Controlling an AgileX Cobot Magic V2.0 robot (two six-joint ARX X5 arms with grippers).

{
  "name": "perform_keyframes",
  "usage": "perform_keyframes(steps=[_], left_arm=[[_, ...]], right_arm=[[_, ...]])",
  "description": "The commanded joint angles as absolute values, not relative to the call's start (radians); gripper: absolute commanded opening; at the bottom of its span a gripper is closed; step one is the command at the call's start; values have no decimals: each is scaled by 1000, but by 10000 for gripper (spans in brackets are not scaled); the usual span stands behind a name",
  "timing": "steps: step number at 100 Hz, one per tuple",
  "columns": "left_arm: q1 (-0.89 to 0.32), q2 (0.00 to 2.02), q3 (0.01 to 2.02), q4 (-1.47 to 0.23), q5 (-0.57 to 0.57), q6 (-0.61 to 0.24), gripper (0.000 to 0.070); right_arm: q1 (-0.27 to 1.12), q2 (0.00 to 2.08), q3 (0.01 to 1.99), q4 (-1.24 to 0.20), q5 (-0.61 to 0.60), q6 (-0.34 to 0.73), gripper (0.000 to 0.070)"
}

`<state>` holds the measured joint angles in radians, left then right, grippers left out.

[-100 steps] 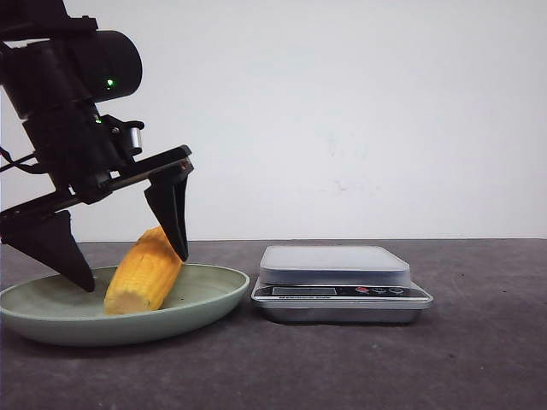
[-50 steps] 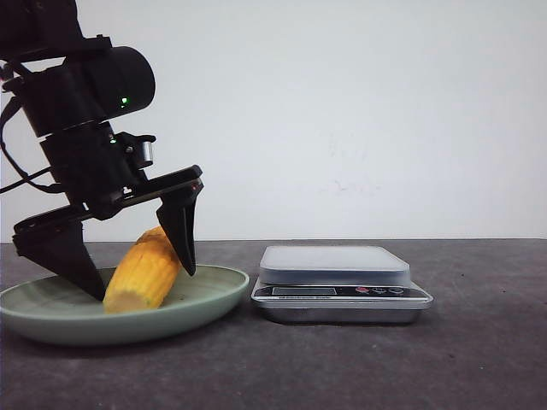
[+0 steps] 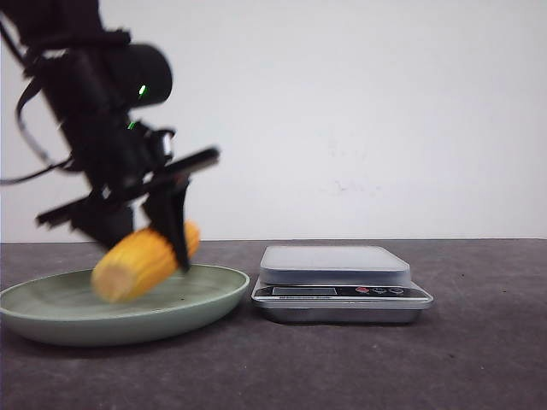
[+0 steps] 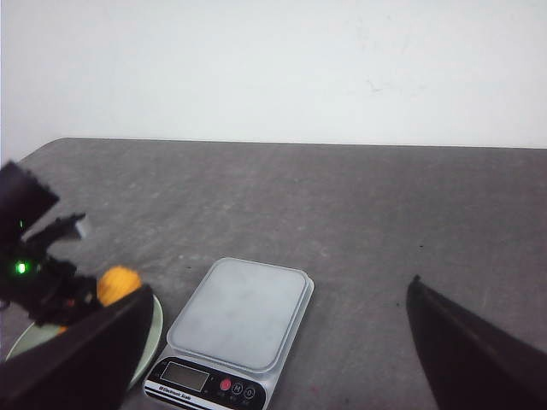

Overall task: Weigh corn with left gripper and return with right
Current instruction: 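Close the left gripper on the corn and lift it off the plate, then carry the corn with the left gripper over the scale and lower it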

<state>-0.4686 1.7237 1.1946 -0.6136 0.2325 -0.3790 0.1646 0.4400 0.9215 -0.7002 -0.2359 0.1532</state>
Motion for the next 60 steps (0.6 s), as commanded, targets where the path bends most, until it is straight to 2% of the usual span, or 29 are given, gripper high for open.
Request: perform_keyframes(steps=[1, 17, 31, 44, 60], left_arm=[[-488, 1739, 1280, -636, 237, -353, 11], [-528, 1739, 1468, -728, 236, -322, 11], [-569, 1739, 1619, -739, 245, -326, 11], [-616, 1739, 1708, -691, 244, -329, 11], [-670, 1741, 1723, -584, 243, -334, 11]], right_arm=[[168, 442, 936, -696, -238, 146, 604], [168, 442, 936, -695, -238, 146, 604], [168, 442, 936, -696, -239, 150, 604], [168, 442, 936, -696, -239, 150, 604], [168, 442, 936, -695, -239, 150, 604]])
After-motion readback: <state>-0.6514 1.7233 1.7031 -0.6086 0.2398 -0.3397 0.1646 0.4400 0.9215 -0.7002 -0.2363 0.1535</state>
